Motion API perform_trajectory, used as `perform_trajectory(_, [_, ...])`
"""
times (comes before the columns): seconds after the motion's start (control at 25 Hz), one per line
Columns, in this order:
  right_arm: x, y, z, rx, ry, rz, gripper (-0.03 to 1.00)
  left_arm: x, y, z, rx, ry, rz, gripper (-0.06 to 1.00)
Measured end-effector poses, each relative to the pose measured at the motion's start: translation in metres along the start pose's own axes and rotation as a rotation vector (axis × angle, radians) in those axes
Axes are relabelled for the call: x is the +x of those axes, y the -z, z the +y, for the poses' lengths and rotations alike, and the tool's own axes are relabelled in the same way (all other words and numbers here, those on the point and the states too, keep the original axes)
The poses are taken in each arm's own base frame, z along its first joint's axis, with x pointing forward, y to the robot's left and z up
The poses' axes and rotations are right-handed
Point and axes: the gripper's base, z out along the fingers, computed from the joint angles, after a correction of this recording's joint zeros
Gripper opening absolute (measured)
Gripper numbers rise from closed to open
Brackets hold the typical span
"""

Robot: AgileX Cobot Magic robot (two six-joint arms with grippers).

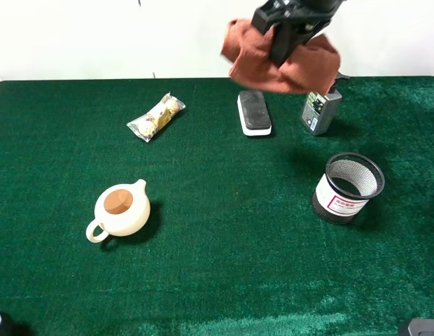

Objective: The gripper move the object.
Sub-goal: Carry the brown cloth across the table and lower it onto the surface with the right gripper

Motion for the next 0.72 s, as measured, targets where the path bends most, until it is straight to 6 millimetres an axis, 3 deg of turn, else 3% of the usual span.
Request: perform_trajectory(0.72, [0.049, 0.036, -0.121, 0.165, -0.38, -0.034, 0.1, 0.0, 0.0, 0.0, 0.0, 0.0, 0.0, 0.89])
